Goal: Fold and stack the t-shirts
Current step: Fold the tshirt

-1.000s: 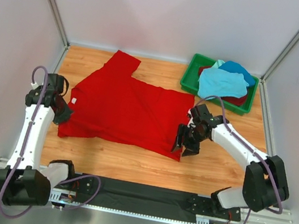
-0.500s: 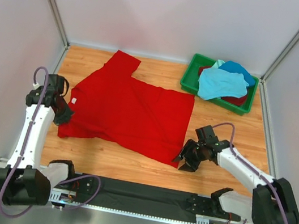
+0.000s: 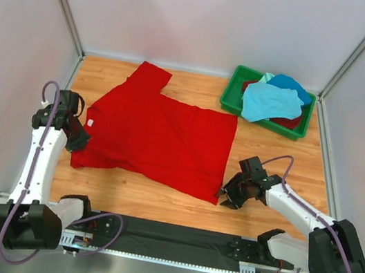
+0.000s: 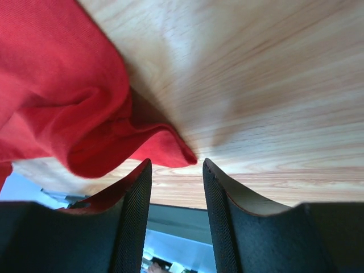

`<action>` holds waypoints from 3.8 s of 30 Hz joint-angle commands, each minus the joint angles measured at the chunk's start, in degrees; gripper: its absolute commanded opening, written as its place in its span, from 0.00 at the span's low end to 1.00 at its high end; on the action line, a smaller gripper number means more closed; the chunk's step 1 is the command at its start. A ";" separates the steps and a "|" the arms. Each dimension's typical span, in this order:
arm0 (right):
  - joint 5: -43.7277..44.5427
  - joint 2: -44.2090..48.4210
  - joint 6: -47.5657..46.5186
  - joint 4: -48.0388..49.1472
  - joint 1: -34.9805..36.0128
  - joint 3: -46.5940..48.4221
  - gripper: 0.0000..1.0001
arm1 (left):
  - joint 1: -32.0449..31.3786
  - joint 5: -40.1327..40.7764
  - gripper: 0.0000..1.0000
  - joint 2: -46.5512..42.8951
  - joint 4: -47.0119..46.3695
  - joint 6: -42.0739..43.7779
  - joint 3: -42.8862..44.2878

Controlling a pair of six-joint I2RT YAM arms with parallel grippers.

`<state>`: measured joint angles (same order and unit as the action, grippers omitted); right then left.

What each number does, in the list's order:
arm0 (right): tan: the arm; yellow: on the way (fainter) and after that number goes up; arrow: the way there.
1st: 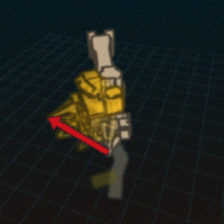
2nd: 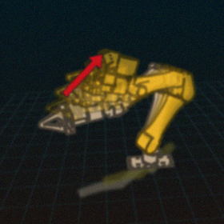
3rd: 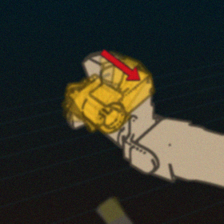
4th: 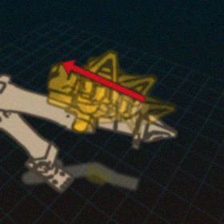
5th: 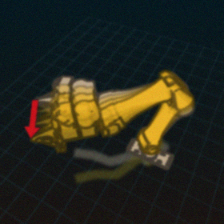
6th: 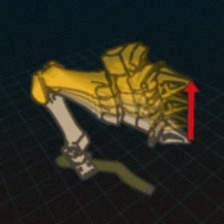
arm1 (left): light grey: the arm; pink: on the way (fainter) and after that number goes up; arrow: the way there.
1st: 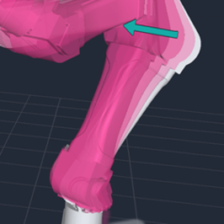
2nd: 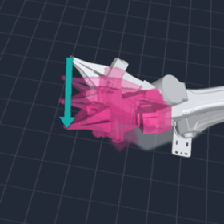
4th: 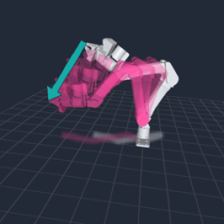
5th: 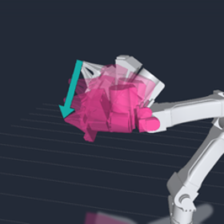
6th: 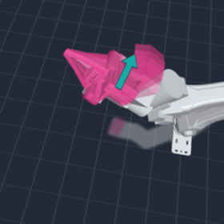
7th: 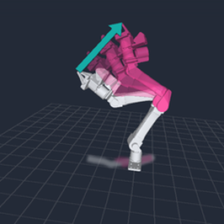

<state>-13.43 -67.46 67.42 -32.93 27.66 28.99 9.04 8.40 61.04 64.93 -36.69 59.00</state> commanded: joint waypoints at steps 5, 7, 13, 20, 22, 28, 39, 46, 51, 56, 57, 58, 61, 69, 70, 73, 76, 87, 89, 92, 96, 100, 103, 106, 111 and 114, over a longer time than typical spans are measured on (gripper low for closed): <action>4.56 -5.83 1.23 -2.41 2.75 3.96 0.42 | 0.19 -0.49 0.00 -0.30 -0.94 0.74 1.47; 4.64 -8.46 1.40 -2.49 4.15 4.75 0.41 | 0.28 -0.41 0.00 -0.30 -0.77 0.74 1.73; 5.96 -11.46 2.63 -0.03 4.77 5.46 0.32 | 0.28 0.39 0.00 -0.65 -0.24 1.09 2.61; 6.75 -9.63 -0.44 -5.45 6.35 6.50 0.00 | 0.37 4.85 0.00 -2.14 4.05 -0.39 4.53; 9.11 -5.94 -3.69 -9.59 10.02 8.35 0.00 | 0.37 8.81 0.00 -4.60 6.08 -1.72 5.42; 7.38 2.24 -7.65 -16.30 15.41 7.66 0.00 | 0.37 13.57 0.00 -10.14 8.29 -2.42 5.60; 6.66 0.24 -17.04 -17.08 11.04 21.78 0.00 | 0.37 15.14 0.00 -8.42 3.73 5.21 14.01; 8.07 -31.03 -33.39 -21.98 -2.34 67.63 0.00 | 0.37 -0.13 0.00 7.15 -20.85 12.69 35.63; 4.65 -50.11 -36.57 -24.65 -8.22 113.45 0.00 | 0.28 -10.84 0.00 14.36 -36.43 12.78 46.71; -1.59 -49.80 -32.44 -6.75 -10.69 117.72 0.00 | 0.37 -13.32 0.00 21.03 -45.15 12.69 60.13; -1.51 -47.78 -31.83 -3.75 -11.57 115.87 0.00 | 0.28 -13.59 0.00 22.53 -44.72 13.56 63.66; -2.29 -46.28 -31.39 1.15 -12.10 113.59 0.00 | 0.37 -13.50 0.00 24.03 -42.36 14.88 67.69; -2.65 -43.02 -31.56 3.31 -14.03 116.01 0.00 | 0.37 -12.71 0.00 26.85 -41.98 16.29 78.96; -7.92 -38.46 -29.54 4.28 -18.61 110.86 0.00 | 2.39 -12.71 0.00 24.75 -41.02 15.95 76.37; -8.45 -37.66 -29.28 2.27 -18.52 108.49 0.00 | 2.30 -13.15 0.00 23.70 -41.02 15.68 71.74; -8.81 -32.75 -31.46 -3.69 -16.77 96.46 0.00 | 2.39 -11.84 0.00 16.95 -40.23 12.45 57.53; -5.91 -25.11 -31.13 -8.72 -14.13 79.33 0.00 | 2.30 -10.44 0.00 3.97 -37.78 7.87 40.31; -2.13 -0.32 -27.86 -19.18 -5.60 25.70 0.00 | -2.18 19.10 0.00 -18.40 0.53 -9.86 0.55; -1.25 2.76 -28.57 -20.94 -5.60 19.72 0.00 | -2.27 18.67 0.00 -22.09 7.27 -12.87 -3.18; -2.03 4.79 -26.39 -23.49 -5.60 13.30 0.00 | -3.41 20.33 0.00 -24.30 16.25 -24.20 -3.20; -0.99 7.08 -24.18 -24.20 -5.51 8.02 0.00 | -3.41 21.04 0.05 -20.45 16.46 -26.77 -3.89; 0.42 6.47 -23.91 -23.06 -5.51 7.04 0.00 | -3.32 15.51 0.06 -18.59 14.88 -28.35 -7.84; 1.48 5.41 -24.26 -21.74 -5.51 6.87 0.00 | -3.24 13.04 0.02 -17.36 11.98 -27.83 -10.75; 2.53 3.23 -24.79 -20.78 -5.51 8.18 0.01 | -3.24 13.21 0.00 -14.11 9.96 -25.11 -10.40; 2.09 -2.23 -26.37 -18.93 -5.69 14.32 0.00 | -3.15 17.43 0.00 -7.26 8.55 -22.73 -8.03; 2.44 -6.27 -27.86 -18.23 -5.69 18.36 0.00 | -3.24 17.87 0.00 -2.61 7.24 -21.42 -5.66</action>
<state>-12.45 -71.40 41.50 -54.35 22.31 41.95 5.72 23.55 55.40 74.76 -60.51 49.95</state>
